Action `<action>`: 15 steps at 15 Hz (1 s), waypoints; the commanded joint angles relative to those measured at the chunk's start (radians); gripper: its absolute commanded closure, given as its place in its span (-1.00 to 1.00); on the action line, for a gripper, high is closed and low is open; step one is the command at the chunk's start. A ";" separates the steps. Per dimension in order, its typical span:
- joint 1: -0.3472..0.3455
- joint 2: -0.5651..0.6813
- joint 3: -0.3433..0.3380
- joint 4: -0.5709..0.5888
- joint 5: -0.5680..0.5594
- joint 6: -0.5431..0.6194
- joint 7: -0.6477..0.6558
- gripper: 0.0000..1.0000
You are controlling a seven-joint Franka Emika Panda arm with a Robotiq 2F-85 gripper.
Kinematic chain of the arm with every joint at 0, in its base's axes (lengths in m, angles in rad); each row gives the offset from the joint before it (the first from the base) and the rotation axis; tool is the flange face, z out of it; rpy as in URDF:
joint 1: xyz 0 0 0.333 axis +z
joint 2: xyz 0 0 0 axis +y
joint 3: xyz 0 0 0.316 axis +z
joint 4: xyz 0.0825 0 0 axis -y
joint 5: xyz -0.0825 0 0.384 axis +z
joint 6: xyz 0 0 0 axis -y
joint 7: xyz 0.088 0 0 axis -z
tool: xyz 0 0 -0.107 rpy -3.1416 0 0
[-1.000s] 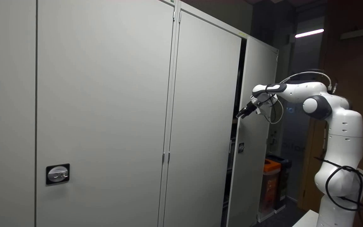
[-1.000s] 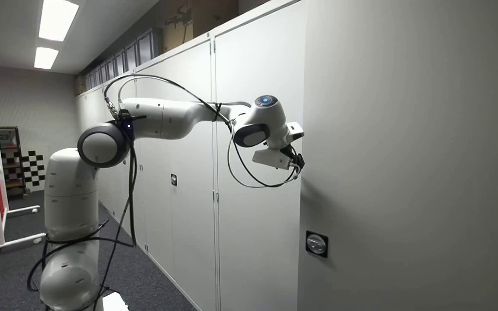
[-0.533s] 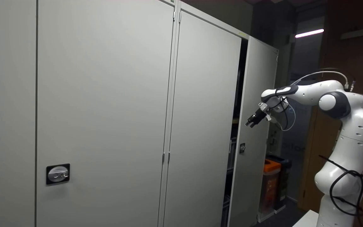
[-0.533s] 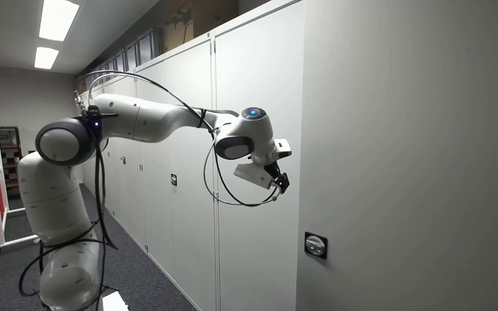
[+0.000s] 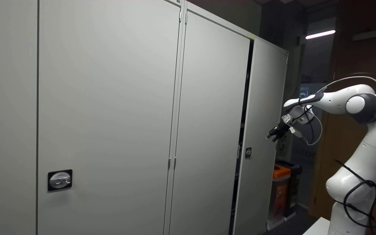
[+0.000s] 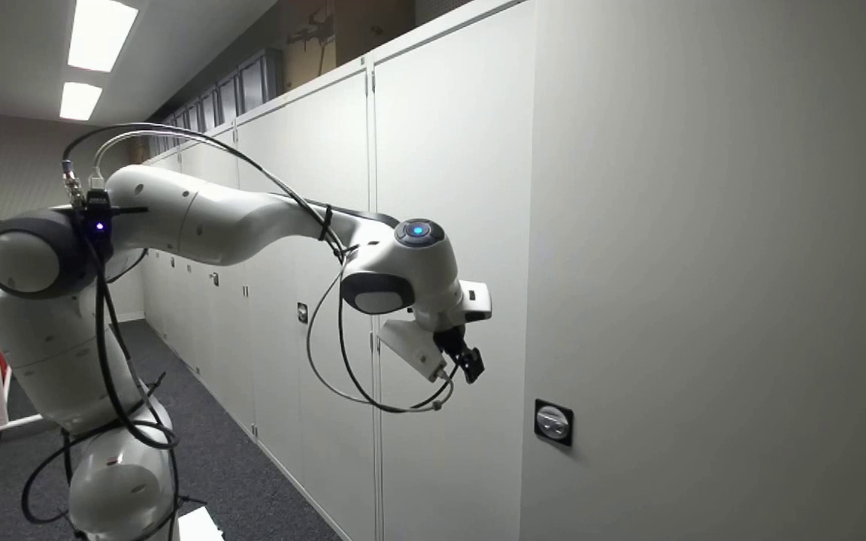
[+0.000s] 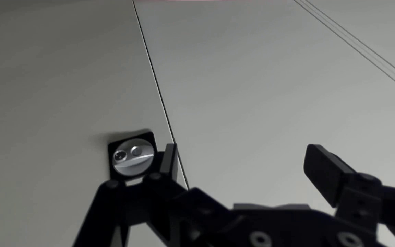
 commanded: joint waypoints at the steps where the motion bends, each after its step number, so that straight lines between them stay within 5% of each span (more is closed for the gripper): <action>1: 0.005 -0.032 -0.070 -0.074 0.046 0.016 -0.010 -1.00; 15: -0.027 0.099 -0.245 -0.081 0.421 -0.082 -0.065 -1.00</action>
